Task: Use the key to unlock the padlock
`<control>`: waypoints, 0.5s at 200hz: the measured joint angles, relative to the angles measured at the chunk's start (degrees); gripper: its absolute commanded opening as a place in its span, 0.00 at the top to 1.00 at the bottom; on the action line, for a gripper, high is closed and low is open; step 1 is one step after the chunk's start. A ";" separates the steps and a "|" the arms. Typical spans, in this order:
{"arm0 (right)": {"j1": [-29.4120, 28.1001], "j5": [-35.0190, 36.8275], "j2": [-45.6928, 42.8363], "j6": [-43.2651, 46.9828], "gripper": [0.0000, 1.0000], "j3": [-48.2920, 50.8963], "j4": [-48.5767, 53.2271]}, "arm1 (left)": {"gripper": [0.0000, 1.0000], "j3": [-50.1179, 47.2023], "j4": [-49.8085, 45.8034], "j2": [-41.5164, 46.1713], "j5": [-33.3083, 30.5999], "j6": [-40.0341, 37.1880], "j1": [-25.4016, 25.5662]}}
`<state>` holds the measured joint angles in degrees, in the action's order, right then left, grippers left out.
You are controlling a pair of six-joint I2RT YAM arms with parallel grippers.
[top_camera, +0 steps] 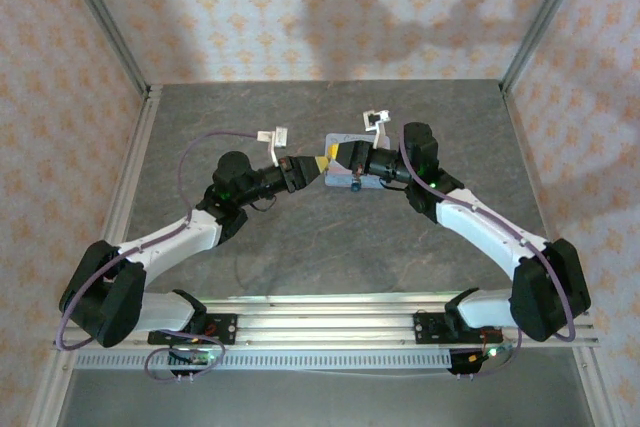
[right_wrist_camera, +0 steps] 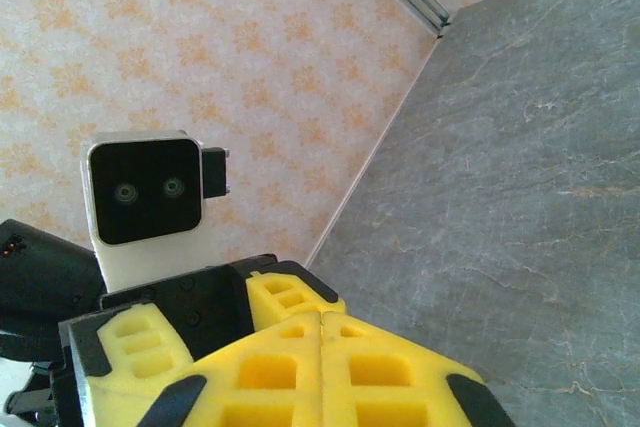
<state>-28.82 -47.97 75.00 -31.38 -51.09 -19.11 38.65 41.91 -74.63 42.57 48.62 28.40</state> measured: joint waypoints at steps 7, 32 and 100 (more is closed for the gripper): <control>0.00 0.00 0.00 -0.37 1.00 0.13 -0.37 | 0.61 0.13 0.13 -0.20 0.02 0.04 0.00; 0.00 0.02 0.00 -1.27 1.00 0.22 -1.27 | 0.62 0.52 1.01 -1.11 0.15 0.63 0.00; 0.00 0.00 0.00 -2.71 1.00 1.14 -3.32 | 0.80 0.81 2.03 -1.66 0.44 1.07 0.00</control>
<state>-28.82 -47.97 75.00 -34.09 -49.95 -22.44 39.46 43.94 -76.29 43.00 49.69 28.40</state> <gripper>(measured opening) 0.058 0.252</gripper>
